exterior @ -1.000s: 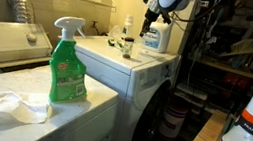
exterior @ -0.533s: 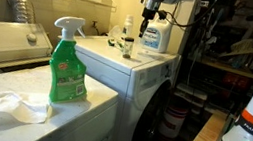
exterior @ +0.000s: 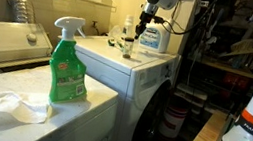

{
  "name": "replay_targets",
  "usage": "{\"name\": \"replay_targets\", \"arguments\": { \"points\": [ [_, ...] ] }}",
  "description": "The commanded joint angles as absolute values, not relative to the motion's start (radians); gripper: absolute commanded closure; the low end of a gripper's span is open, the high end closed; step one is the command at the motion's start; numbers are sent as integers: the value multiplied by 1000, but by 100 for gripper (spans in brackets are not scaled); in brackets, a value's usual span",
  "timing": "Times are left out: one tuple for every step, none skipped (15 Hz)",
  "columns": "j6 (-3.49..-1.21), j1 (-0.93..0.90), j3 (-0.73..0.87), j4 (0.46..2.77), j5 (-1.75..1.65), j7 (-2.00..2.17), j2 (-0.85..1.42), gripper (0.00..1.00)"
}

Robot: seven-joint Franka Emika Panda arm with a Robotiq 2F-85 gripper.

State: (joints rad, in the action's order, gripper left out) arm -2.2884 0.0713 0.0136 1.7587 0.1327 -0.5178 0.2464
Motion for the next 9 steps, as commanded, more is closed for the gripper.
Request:
{"name": "replay_targets", "arguments": {
  "points": [
    [-2354,90,3,1748,144,-480,275,97],
    [-2377,89,3,1753,135,-472,279,97],
    [-2401,85,5,1760,121,-452,282,97],
    [-2417,84,3,1763,121,-443,287,97],
    [-2433,84,2,1767,122,-430,291,97],
    [-2442,80,4,1769,113,-406,297,97],
    [-2455,77,7,1772,101,-386,303,97],
    [-2460,74,8,1774,94,-367,308,97],
    [-2468,72,8,1776,86,-355,311,97]
  ]
}}
